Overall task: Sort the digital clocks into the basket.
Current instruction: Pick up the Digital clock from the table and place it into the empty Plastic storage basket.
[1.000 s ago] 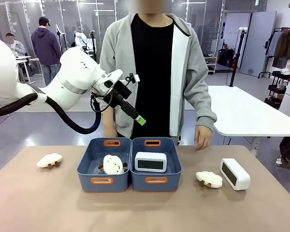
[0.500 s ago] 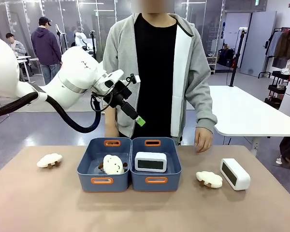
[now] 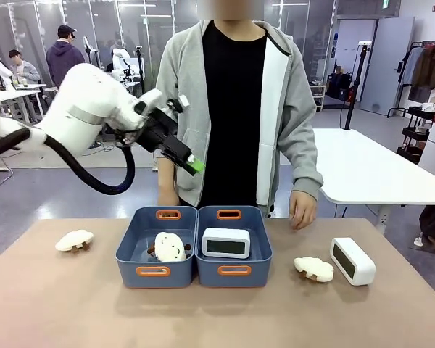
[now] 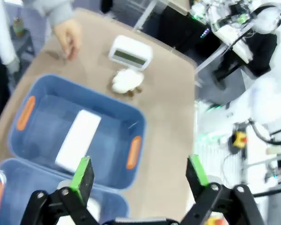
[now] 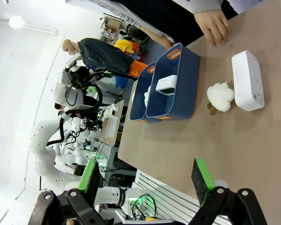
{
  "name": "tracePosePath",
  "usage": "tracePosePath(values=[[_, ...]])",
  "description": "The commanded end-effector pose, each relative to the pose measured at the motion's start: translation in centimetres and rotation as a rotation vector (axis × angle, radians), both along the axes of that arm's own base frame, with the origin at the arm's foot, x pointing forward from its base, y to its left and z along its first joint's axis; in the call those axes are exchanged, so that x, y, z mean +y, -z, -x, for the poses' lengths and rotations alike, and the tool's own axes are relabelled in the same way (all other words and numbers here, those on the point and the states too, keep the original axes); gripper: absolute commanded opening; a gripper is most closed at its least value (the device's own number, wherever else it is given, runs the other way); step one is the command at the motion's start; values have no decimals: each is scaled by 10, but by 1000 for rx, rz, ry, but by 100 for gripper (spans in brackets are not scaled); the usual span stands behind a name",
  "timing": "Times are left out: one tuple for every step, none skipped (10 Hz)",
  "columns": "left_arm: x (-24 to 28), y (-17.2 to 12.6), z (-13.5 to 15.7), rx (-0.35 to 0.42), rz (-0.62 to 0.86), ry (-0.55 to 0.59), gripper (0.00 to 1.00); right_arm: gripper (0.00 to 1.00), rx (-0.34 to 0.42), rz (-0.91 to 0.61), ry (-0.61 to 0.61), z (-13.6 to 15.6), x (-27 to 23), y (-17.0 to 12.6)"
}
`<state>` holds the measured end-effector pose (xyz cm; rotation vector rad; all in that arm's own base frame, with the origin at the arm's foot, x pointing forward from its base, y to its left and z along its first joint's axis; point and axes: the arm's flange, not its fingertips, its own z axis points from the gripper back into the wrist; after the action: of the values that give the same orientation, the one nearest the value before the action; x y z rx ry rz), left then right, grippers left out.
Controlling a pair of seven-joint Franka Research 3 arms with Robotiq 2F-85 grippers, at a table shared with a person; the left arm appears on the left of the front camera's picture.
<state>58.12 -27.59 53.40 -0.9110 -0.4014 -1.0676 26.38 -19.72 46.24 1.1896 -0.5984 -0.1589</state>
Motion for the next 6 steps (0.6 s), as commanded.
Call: tracePosePath(values=[[62, -1, 56, 166, 224, -60, 100, 100, -19, -2, -1, 0, -2, -1], [98, -1, 79, 249, 293, -110, 100, 100, -19, -2, -1, 0, -2, -1], [142, 2, 109, 291, 343, -196, 100, 100, -19, -2, -1, 0, -2, -1], [177, 4, 134, 300, 341, -291, 100, 100, -19, -2, -1, 0, -2, -1], [206, 11, 148, 292, 358, -340, 100, 100, -19, -2, -1, 0, -2, -1], [241, 16, 167, 301, 384, -405, 100, 100, -19, -2, -1, 0, -2, -1]])
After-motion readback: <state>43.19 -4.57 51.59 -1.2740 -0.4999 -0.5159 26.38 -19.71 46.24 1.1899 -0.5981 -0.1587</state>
